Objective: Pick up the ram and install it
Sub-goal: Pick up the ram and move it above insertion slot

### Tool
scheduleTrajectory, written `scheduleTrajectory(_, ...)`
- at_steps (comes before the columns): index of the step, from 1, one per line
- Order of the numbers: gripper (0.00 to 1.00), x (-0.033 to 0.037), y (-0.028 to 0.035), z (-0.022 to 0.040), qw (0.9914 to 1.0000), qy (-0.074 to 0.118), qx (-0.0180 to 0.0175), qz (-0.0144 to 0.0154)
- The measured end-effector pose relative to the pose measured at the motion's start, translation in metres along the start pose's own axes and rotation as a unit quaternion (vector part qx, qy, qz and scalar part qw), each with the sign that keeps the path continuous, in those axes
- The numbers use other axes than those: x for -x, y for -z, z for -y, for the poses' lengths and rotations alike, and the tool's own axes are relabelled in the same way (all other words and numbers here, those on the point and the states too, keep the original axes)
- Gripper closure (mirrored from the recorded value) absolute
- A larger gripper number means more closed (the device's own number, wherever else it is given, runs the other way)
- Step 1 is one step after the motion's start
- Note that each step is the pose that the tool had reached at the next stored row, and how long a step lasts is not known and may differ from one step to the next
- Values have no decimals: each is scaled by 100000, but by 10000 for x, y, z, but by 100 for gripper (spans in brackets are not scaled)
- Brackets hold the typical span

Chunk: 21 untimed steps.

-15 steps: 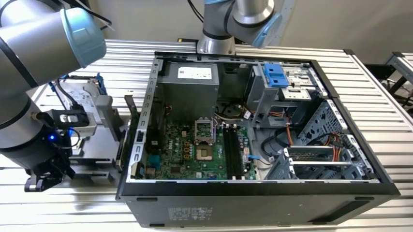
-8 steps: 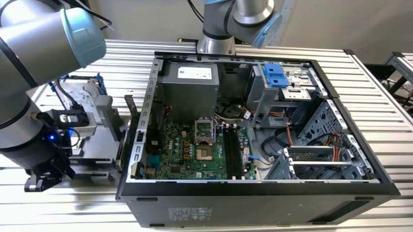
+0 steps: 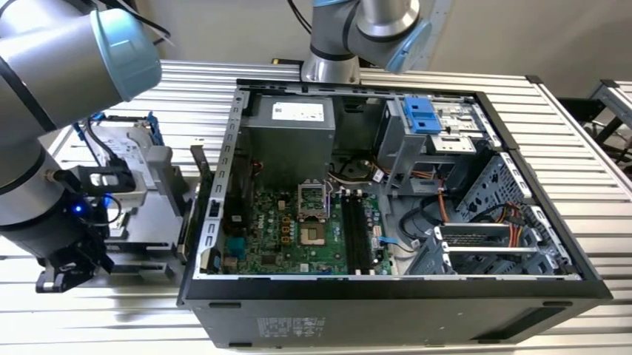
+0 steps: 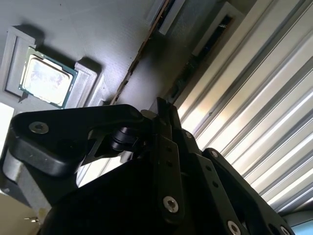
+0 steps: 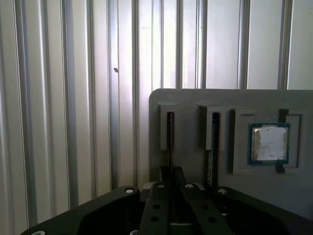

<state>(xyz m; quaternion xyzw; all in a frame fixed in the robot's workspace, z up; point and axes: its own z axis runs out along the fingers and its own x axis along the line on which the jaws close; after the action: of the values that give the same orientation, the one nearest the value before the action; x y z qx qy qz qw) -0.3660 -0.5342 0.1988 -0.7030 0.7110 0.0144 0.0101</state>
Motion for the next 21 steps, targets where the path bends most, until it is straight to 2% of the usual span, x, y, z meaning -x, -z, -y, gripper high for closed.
scheduleTrajectory(21,100,9,256,-1,100000,2,-2,-20)
